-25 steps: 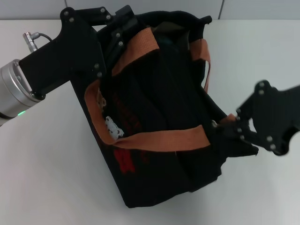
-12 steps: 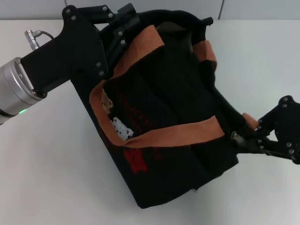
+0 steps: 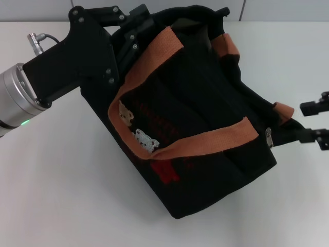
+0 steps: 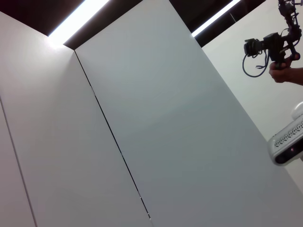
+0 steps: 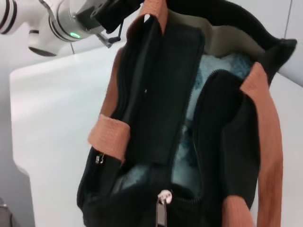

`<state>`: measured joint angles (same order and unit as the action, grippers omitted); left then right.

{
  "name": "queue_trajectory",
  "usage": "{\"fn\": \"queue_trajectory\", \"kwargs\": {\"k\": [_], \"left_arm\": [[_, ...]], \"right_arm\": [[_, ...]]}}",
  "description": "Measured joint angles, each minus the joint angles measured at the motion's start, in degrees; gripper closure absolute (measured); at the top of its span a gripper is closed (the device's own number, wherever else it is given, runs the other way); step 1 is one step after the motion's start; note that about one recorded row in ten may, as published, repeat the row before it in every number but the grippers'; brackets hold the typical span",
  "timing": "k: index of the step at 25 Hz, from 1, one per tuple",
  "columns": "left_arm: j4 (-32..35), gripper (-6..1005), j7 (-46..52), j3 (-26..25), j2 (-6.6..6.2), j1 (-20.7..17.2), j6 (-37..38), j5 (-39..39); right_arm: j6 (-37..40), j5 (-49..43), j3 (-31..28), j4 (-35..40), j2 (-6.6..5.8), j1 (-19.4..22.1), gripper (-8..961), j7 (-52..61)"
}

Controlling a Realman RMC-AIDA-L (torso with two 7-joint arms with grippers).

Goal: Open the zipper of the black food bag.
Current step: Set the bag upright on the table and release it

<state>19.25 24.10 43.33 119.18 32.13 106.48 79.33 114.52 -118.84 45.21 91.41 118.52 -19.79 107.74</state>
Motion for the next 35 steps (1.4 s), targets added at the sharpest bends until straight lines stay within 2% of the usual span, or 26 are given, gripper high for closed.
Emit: {"fn": "queue_trajectory", "kwargs": {"k": [7,9,10,12,13,18,22,23,24,28,35], "left_arm": [[0.00,787,0.07,0.00,0.00,-0.04,-0.03,0.00],[0.00,786,0.07,-0.01,0.00,-0.03,-0.10,0.02],[0.00,785,0.07,0.00,0.00,-0.03,-0.11,0.04],[-0.01,783,0.07,-0.01,0.00,-0.01,-0.13,0.09],[-0.06,782,0.07,0.00,0.00,0.00,-0.14,0.11],[-0.09,778,0.07,0.00,0.00,-0.11,-0.13,0.14],[-0.20,774,0.07,-0.01,0.00,-0.18,-0.04,0.13],[-0.43,774,0.06,-0.01,0.00,-0.06,0.06,0.13],[-0.43,773,0.06,-0.01,0.00,-0.06,0.06,0.13],[-0.86,769,0.04,-0.05,0.00,0.17,0.18,0.09],[-4.89,763,0.08,-0.39,0.00,0.00,0.09,0.03]], "right_arm": [[1.57,-0.78,-3.09,-6.46,-0.62,0.11,387,-2.83],[1.55,-1.70,-2.91,-7.77,-0.47,0.18,313,-3.91],[1.02,-2.83,-2.80,-9.00,0.13,0.24,276,-5.42],[0.57,-3.48,-2.75,-9.41,0.37,0.24,202,-6.14],[-0.98,-4.81,-2.40,-10.09,0.83,0.22,185,-7.33],[-4.53,-5.20,-1.32,-11.18,0.83,0.34,102,-8.12],[-5.75,-5.04,-0.69,-13.35,0.91,-0.38,101,-8.99],[-7.80,-4.92,0.90,-16.43,0.99,-1.40,101,-9.22],[-7.80,-4.92,0.90,-16.43,0.99,-1.40,130,-9.22],[-16.59,-1.22,3.25,-22.67,1.05,-2.23,248,-11.85],[-23.48,7.00,2.70,-22.93,0.92,-1.47,435,-13.24]]}}
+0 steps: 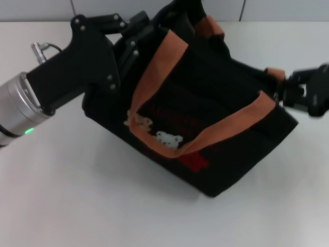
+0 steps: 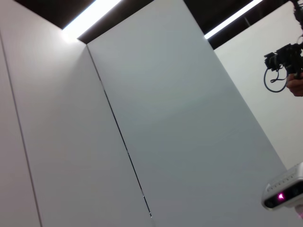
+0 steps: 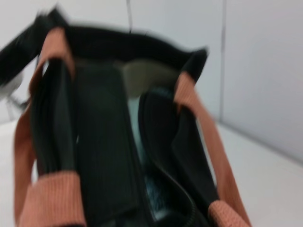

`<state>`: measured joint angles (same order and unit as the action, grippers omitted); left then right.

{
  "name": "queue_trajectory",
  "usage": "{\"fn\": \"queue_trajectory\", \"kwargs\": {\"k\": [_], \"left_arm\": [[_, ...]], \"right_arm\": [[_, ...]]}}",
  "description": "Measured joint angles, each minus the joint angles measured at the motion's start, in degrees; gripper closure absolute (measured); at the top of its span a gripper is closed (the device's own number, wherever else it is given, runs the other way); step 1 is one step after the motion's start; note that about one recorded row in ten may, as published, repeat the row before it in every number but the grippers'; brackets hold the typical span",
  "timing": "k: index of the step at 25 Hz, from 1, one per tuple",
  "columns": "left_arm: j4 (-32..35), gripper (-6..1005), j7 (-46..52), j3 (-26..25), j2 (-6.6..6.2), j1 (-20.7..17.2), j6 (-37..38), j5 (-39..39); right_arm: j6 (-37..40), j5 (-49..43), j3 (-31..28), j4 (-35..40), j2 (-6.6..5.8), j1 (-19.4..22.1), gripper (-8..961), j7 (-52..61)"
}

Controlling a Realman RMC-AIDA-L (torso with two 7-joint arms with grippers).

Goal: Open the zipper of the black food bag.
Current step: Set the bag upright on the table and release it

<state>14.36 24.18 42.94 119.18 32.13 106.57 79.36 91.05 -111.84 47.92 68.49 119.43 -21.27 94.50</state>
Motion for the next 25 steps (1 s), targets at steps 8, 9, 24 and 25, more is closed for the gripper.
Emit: {"fn": "queue_trajectory", "kwargs": {"k": [8,9,24,25], "left_arm": [[-8.13,756,-2.51,-0.19,0.00,0.31,-0.88,-0.03],[-9.47,755,-3.38,-0.40,0.00,0.32,-1.14,-0.03],[-19.79,742,-5.08,-5.67,-0.05,-2.88,-2.11,0.38],[-19.10,742,-4.71,-5.56,-0.19,-3.46,-1.25,0.60]], "right_arm": [[-7.46,1.43,0.37,2.28,-0.19,-2.15,727,0.50],[-8.15,1.37,0.43,2.36,-0.21,-2.56,744,0.52],[-12.71,9.33,-3.12,-0.66,-0.33,-2.58,947,0.68],[-12.03,12.36,-4.28,-0.92,-0.37,-1.17,941,0.23]]}}
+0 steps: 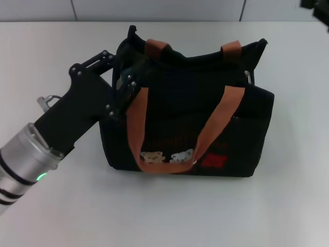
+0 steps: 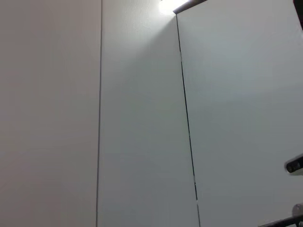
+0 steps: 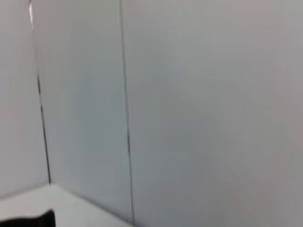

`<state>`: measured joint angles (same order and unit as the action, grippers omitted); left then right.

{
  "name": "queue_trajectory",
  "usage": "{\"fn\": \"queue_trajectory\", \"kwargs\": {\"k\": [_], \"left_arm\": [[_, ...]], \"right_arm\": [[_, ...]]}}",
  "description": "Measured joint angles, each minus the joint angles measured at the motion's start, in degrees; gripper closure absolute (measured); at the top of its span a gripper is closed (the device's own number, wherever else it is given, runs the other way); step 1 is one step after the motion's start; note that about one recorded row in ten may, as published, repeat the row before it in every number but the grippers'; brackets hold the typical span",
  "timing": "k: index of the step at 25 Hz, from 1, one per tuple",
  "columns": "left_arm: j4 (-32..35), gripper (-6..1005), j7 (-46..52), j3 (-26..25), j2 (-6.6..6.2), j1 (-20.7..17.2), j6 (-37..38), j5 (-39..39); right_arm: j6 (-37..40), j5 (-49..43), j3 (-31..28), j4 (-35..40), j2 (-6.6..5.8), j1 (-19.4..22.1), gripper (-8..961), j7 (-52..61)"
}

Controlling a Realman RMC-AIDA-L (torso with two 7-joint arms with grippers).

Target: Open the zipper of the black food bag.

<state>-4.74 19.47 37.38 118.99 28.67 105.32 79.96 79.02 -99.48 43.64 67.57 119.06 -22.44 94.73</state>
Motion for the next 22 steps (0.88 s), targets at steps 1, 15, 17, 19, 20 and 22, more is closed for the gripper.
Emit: {"fn": "queue_trajectory", "kwargs": {"k": [1,15,17,19,20,22], "left_arm": [[0.00,741,0.00,0.00,0.00,0.00,0.00,0.00],[27.44,286,20.64,13.13,-0.81,-10.01,8.50,13.63],[28.04,238,20.88,13.81,-0.77,-10.39,8.34,15.12],[28.08,191,20.99,14.29,-0.66,-10.44,7.75,17.55],[27.96,191,21.02,14.40,-0.60,-10.31,7.39,18.56],[27.79,191,21.07,14.50,-0.47,-10.03,6.57,19.42]], "right_arm": [[0.00,0.00,0.00,0.00,0.00,0.00,934,0.00],[37.83,0.84,-2.72,-9.81,0.03,9.47,583,-22.91],[38.34,-0.42,-2.71,-12.20,0.10,9.49,487,-25.30],[38.24,-2.57,-2.76,-18.94,0.08,8.96,397,-30.75],[37.89,-3.29,-2.83,-21.89,0.00,8.40,353,-32.45],[37.08,-4.61,-2.97,-26.68,-0.15,7.20,263,-35.54]]}}
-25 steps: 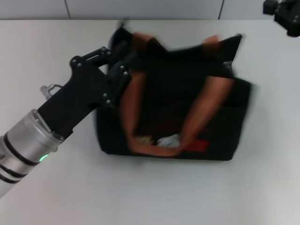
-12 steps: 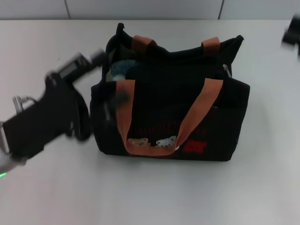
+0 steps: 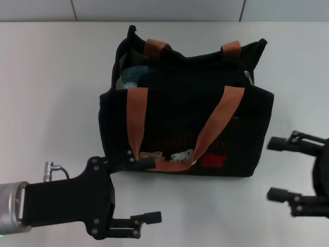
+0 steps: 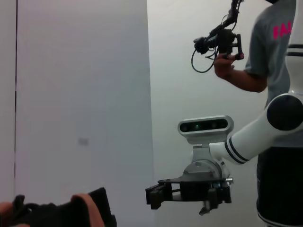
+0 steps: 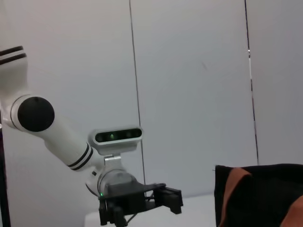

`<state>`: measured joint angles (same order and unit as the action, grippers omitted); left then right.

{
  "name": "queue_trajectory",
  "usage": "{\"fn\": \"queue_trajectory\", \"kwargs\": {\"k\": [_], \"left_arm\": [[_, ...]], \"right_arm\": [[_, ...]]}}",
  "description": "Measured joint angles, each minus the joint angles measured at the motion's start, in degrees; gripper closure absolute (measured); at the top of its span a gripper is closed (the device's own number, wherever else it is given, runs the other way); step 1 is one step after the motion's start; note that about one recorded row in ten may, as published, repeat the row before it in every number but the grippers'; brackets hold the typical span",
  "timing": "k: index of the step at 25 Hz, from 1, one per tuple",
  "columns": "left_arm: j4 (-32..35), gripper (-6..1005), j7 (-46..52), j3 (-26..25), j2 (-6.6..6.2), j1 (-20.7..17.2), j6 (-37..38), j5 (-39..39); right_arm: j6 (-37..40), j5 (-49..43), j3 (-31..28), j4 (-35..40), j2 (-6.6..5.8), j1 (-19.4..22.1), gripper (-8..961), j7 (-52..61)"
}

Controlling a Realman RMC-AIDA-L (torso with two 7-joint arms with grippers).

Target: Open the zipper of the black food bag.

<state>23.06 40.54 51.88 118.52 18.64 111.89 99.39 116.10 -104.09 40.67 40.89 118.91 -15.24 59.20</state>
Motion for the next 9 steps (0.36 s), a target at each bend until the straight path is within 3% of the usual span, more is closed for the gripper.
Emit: {"fn": "queue_trajectory", "kwargs": {"k": [6,9], "left_arm": [[-0.06,191,0.04,0.86,0.08,0.33,-1.48,0.17],[-0.04,191,-0.19,0.89,0.08,0.30,-1.50,0.20]], "right_arm": [[-3.62,-2.25,0.24,-2.99,0.29,-1.11,110,-2.26],[-3.83,-2.02,0.25,-3.60,0.32,-1.34,110,-2.86]]}}
